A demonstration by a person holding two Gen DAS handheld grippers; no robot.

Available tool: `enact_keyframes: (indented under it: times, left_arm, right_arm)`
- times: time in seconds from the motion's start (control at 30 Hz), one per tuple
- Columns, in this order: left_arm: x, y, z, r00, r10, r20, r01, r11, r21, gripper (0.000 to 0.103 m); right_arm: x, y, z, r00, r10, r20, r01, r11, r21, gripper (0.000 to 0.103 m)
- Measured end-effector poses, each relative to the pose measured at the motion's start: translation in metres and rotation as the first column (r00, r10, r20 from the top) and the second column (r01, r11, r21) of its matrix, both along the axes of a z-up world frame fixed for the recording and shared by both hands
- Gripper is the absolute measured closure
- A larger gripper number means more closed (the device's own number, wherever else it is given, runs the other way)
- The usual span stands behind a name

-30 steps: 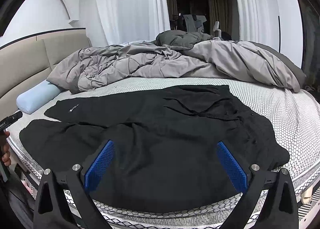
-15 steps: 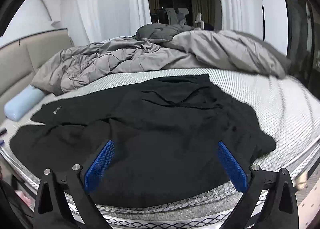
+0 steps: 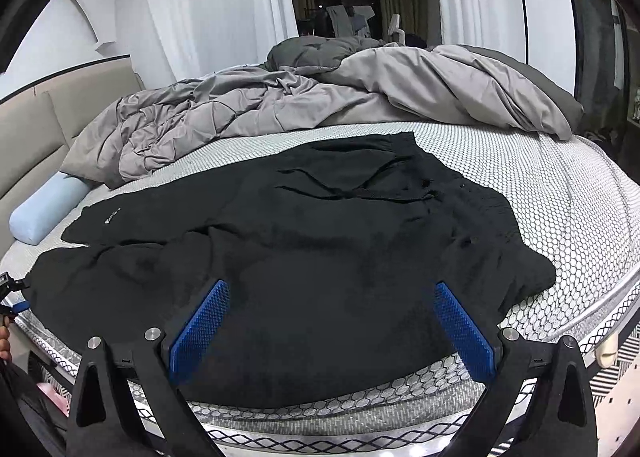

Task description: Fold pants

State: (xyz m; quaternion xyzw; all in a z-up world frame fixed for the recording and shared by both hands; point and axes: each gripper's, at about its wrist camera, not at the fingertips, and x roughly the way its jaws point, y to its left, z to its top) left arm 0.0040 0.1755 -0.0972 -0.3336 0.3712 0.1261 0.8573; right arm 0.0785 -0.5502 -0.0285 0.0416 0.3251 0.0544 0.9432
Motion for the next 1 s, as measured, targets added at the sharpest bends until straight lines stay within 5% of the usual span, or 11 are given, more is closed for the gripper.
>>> enact_keyframes:
  times: [0.2, 0.4, 0.5, 0.77, 0.93, 1.0]
  left_arm:
    - [0.002, 0.001, -0.003, 1.000, 0.018, -0.005, -0.018, 1.000, -0.013, 0.028]
    - [0.017, 0.007, 0.010, 0.997, 0.040, 0.062, -0.041, 0.999, 0.016, 0.063]
    - [0.034, 0.015, 0.010, 0.998, 0.040, 0.042, -0.040, 0.999, 0.005, 0.065]
    - [0.066, 0.029, -0.007, 0.999, 0.052, 0.002, -0.052, 0.996, -0.066, 0.065]
    - [0.077, 0.038, -0.004, 0.998, 0.065, 0.014, -0.065, 0.997, -0.051, 0.095]
    - [0.075, 0.044, -0.001, 0.997, 0.064, 0.039, -0.062, 0.996, -0.065, 0.099]
  right_arm:
    - [-0.002, -0.010, -0.002, 1.000, -0.029, -0.005, 0.029, 0.999, 0.015, 0.000]
    - [-0.004, -0.032, 0.002, 0.993, -0.115, 0.009, 0.113, 0.989, 0.096, 0.000]
    - [-0.001, -0.057, -0.001, 0.988, -0.154, -0.020, 0.155, 0.967, 0.203, 0.000]
    - [0.018, -0.110, -0.043, 0.964, -0.120, -0.236, 0.235, 0.801, 0.551, 0.002]
    - [0.044, -0.119, -0.048, 0.966, -0.088, -0.245, 0.226, 0.748, 0.624, 0.007]
    - [0.056, -0.128, -0.045, 0.962, -0.122, -0.244, 0.251, 0.742, 0.622, 0.027]
